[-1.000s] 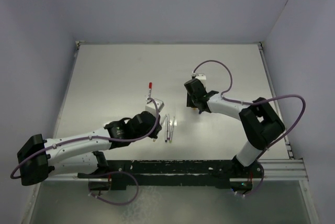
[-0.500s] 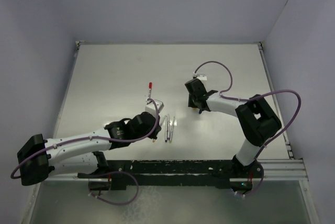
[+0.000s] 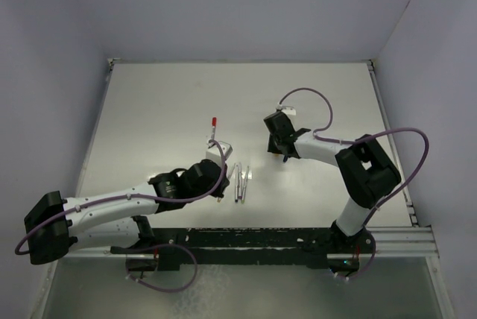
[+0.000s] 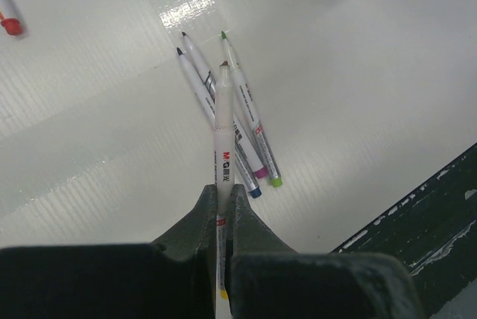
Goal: Insert the pens into the pen caps
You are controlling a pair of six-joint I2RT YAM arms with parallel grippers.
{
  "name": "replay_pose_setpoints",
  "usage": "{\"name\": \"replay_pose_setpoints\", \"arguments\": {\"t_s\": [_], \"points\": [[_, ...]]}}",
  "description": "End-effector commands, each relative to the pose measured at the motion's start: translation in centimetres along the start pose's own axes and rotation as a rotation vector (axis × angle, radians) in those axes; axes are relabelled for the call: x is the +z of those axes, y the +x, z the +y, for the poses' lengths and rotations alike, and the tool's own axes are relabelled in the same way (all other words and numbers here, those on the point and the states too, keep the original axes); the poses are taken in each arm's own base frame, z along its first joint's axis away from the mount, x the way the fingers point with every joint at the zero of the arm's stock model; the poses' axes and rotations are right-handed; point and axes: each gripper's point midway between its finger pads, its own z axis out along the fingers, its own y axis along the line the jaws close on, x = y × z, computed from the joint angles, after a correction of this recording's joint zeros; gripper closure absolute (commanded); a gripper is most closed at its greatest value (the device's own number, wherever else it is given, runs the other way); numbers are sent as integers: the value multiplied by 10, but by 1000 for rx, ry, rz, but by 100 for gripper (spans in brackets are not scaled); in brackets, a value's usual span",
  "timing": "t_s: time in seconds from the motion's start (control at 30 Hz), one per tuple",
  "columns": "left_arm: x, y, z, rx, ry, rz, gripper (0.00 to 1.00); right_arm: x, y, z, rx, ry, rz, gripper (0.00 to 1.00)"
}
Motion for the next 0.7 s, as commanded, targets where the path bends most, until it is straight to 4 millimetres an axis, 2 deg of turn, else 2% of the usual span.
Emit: {"name": "replay_pose_setpoints", "arguments": {"t_s": [0.0, 0.27, 0.57, 0.67], "points": [[-4, -14, -3, -24, 7, -55, 100, -3, 29, -20, -3, 69, 98, 70], [-6, -17, -2, -28, 4, -69, 100, -11, 38, -37, -15, 142, 132, 70], [-7, -18, -1, -31, -2, -69, 100, -9, 45, -40, -39, 150, 158, 70], [-8, -18, -1, -30, -3, -71, 100, -7, 47, -40, -45, 149, 171, 77]]}}
